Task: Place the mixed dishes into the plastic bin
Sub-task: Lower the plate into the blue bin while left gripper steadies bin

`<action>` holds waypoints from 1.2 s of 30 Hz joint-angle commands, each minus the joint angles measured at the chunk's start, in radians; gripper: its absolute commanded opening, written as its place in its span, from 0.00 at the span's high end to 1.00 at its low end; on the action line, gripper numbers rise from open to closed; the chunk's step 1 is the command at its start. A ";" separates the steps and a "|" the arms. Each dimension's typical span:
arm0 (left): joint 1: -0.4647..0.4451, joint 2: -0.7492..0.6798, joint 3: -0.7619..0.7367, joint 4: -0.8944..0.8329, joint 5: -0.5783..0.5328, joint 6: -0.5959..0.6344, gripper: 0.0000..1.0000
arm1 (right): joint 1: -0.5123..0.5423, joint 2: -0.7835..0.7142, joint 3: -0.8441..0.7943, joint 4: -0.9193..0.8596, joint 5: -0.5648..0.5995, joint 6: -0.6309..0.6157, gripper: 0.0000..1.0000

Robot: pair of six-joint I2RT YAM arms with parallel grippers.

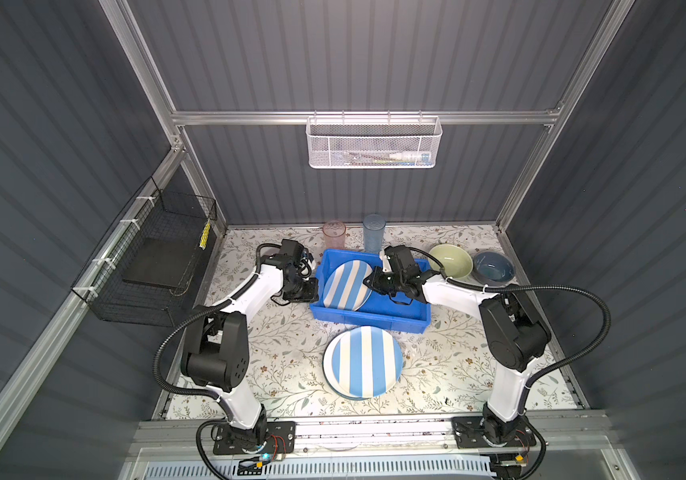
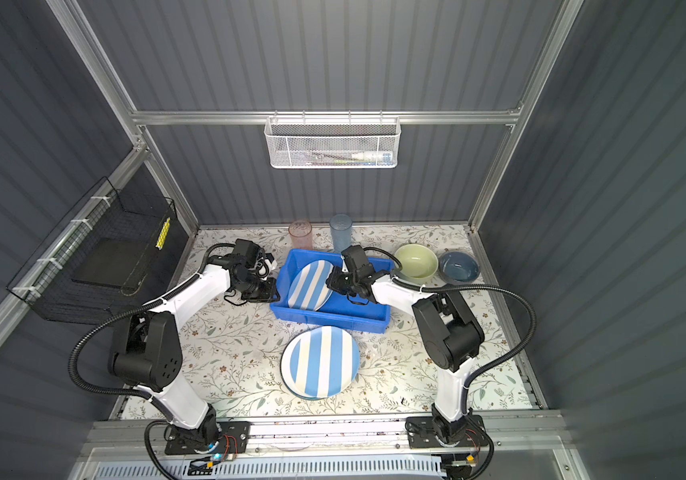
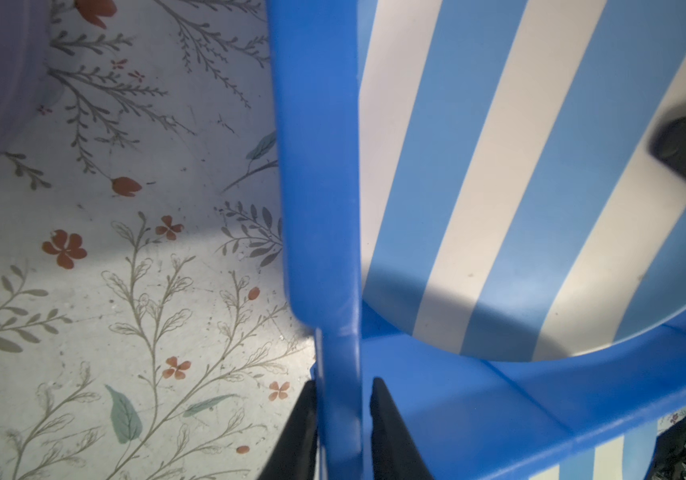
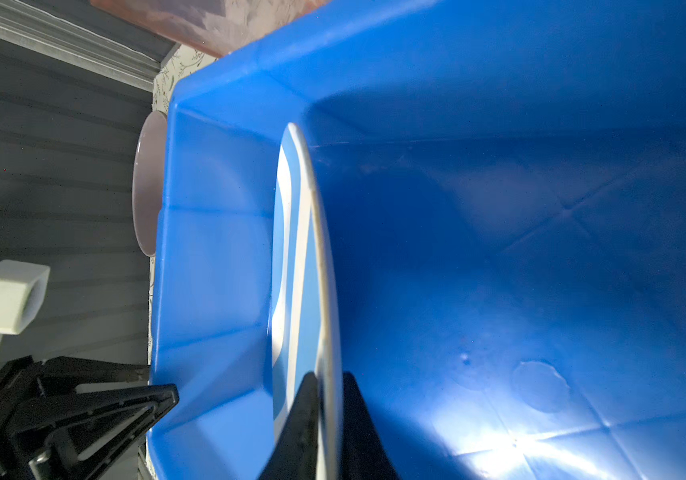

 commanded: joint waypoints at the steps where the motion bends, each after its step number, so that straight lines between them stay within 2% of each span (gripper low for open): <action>1: 0.006 0.010 0.024 -0.018 0.024 0.019 0.76 | 0.009 0.011 0.028 -0.010 0.007 -0.018 0.82; 6: 0.007 0.006 0.021 -0.014 0.031 0.019 0.76 | 0.011 0.006 0.032 -0.048 0.030 -0.039 0.71; 17: 0.006 -0.003 0.023 -0.018 0.032 0.021 0.74 | 0.013 0.004 0.043 -0.135 0.101 -0.082 0.58; 36: 0.008 -0.010 0.026 -0.015 0.040 0.021 0.72 | 0.018 0.054 0.057 -0.195 0.161 -0.098 0.54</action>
